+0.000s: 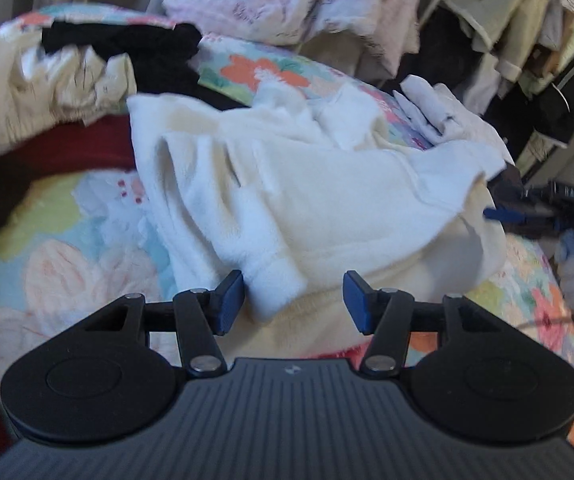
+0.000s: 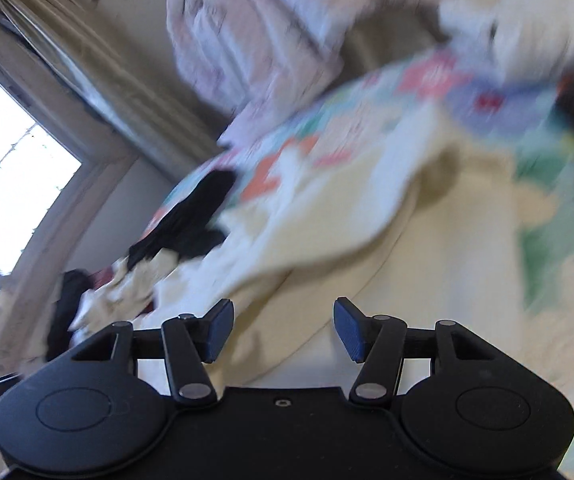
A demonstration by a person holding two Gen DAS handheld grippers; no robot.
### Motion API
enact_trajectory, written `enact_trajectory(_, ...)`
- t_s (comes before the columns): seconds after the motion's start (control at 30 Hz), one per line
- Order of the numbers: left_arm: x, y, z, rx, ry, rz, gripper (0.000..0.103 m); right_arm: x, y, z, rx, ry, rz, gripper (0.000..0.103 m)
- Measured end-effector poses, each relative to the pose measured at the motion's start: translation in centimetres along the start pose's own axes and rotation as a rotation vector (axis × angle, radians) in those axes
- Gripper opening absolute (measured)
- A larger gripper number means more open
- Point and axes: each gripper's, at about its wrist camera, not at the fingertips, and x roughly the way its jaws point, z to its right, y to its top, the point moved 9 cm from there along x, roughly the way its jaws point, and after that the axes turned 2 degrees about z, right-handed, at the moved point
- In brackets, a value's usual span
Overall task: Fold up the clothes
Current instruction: 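Lift the hem and fold it toward the collar with both grippers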
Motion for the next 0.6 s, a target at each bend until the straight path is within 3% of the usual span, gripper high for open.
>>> enact_trajectory(0.03, 0.3, -0.3, 0.0, -0.002, -0.004, -0.003, 0.051, 0.6, -0.3, 0.2, 0.015, 0.002, -0.003, 0.062)
enact_trajectory(0.13, 1.0, -0.9, 0.2, 0.012, -0.005, 0.001, 0.020, 2.8, -0.9, 1.0, 0.023, -0.024, -0.005, 0.062)
enact_trajectory(0.17, 1.0, -0.8, 0.3, 0.033, 0.003, 0.010, 0.015, 3.6, -0.9, 1.2, 0.011, -0.041, -0.002, 0.062)
enact_trajectory(0.27, 0.7, -0.1, 0.8, 0.094, 0.024, 0.044, 0.010, 5.1, -0.4, 1.1, -0.066, -0.055, 0.039, 0.062)
enact_trajectory(0.33, 0.2, 1.2, 1.2, 0.119, 0.026, 0.084, 0.010, 6.0, 0.2, 1.3, -0.094, -0.070, 0.066, 0.038)
enact_trajectory(0.37, 0.5, 2.2, 1.1, 0.111, 0.023, 0.099, 0.010, 6.3, 0.5, 1.1, -0.121, -0.065, 0.083, 0.009)
enact_trajectory(0.47, 1.5, 5.2, 0.8, 0.086, 0.013, 0.141, 0.010, 7.3, 1.9, -0.5, -0.211, -0.056, 0.101, 0.009)
enact_trajectory(0.6, 4.2, 10.0, -1.2, -0.024, 0.021, 0.175, 0.009, 8.4, 6.3, -3.0, -0.267, -0.076, 0.121, 0.009)
